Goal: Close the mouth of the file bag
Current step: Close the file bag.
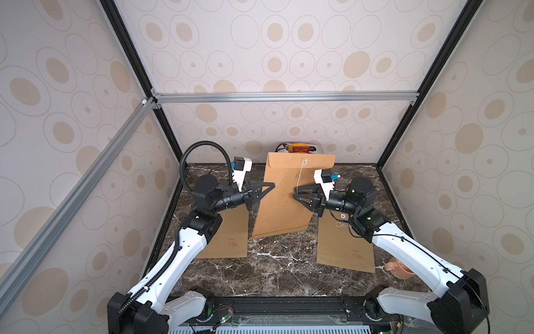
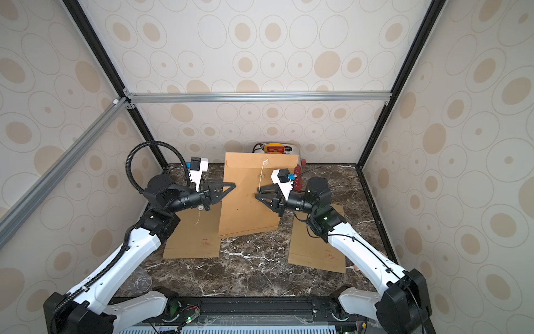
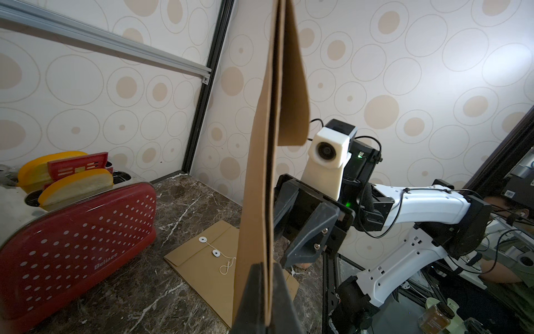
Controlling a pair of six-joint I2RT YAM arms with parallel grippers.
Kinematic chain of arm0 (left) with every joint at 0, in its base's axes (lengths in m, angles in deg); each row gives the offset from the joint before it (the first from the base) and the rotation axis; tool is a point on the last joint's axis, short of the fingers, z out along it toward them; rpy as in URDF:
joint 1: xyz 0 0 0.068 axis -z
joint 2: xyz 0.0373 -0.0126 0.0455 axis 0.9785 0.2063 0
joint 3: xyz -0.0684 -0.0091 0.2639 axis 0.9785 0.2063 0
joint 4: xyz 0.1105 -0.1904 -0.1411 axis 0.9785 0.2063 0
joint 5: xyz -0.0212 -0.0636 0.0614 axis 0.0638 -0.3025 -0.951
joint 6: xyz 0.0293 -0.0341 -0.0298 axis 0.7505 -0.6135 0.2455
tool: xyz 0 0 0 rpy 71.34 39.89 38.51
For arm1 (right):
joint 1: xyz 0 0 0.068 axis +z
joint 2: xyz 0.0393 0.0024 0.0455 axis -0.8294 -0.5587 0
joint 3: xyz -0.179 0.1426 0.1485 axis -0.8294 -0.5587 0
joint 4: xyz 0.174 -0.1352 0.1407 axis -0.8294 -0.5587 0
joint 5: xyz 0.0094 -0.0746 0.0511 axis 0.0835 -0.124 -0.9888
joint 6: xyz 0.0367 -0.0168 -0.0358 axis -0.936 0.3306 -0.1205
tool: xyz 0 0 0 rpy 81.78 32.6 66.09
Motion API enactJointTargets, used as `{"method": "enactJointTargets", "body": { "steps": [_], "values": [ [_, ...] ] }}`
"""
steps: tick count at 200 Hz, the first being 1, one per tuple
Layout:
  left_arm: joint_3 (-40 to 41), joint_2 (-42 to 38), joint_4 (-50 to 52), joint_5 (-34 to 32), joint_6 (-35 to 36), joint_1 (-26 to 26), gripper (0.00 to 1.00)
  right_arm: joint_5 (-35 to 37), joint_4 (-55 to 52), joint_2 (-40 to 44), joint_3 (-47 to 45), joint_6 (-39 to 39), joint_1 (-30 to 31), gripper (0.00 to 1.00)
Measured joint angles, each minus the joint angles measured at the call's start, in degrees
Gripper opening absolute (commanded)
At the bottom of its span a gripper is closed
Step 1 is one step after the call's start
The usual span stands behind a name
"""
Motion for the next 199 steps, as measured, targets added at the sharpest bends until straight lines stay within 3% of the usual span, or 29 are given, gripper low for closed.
{"method": "enactJointTargets", "body": {
  "steps": [199],
  "values": [
    [0.46,-0.96,-0.74,-0.42,-0.37,0.0,0.0,4.55,8.85,7.56,-17.99,-5.68,0.2,0.19]
  ]
}}
